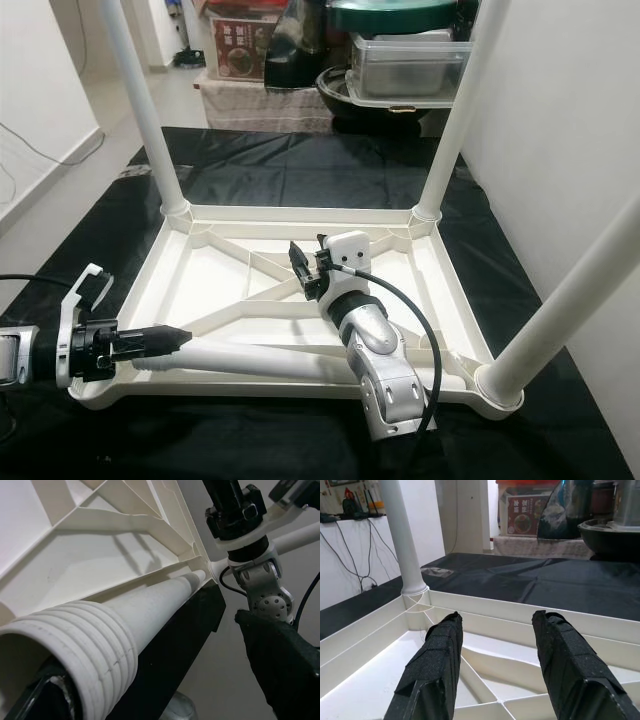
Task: Building children table
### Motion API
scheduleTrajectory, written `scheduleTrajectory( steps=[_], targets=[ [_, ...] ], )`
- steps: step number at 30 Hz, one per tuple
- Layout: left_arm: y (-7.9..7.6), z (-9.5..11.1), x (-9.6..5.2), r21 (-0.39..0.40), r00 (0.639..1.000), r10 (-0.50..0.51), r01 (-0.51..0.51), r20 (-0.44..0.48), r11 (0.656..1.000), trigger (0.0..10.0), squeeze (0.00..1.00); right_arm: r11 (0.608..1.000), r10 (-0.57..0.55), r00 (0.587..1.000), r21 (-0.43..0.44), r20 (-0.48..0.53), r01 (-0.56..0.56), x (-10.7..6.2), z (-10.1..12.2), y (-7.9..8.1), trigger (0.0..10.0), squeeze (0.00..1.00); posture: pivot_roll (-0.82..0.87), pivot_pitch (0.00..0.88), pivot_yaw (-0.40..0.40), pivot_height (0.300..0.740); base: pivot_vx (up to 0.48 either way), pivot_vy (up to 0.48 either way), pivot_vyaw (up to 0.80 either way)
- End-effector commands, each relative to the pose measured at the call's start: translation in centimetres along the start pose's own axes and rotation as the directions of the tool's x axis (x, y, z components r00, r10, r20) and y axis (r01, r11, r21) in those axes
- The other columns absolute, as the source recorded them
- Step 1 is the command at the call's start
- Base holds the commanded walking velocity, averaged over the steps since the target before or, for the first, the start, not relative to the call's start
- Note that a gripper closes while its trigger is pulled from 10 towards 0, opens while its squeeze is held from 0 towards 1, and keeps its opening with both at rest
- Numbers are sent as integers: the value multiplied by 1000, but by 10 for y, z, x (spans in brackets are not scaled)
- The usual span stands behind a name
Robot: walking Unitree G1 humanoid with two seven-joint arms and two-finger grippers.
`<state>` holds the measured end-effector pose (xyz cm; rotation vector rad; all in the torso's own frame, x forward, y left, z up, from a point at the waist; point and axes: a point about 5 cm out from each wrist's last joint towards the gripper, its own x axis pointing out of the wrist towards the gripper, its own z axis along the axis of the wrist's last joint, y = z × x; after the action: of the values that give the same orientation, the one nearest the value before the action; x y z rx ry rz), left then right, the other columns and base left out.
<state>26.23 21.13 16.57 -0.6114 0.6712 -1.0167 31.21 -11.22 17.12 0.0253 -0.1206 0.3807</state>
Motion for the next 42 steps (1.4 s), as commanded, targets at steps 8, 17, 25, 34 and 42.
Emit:
scheduleTrajectory(
  steps=[8,17,25,34,42],
  targets=[
    [-5,-6,-5,-26,997,-79,79,13,997,0,0,1000,-11,999,-2,41,11,4,14,-4,10000,0,64,51,-40,740,0,0,0],
    [-6,-5,-16,-13,995,-94,94,19,995,0,0,1000,-27,996,3,91,27,13,31,-7,10000,0,72,43,-45,740,0,0,0],
    [-13,7,-32,48,991,-83,78,103,996,0,0,999,-38,992,29,121,35,19,41,-7,10000,0,84,26,-44,740,0,0,0],
    [-40,20,-46,179,971,-122,86,203,980,0,0,998,-56,986,51,158,49,25,54,-12,10000,0,94,15,-47,740,0,0,0],
    [-57,28,-59,325,921,-45,-90,386,941,2039,0,960,-171,941,265,291,92,38,105,-35,10000,0,108,9,-62,740,0,0,0]
  ],
)
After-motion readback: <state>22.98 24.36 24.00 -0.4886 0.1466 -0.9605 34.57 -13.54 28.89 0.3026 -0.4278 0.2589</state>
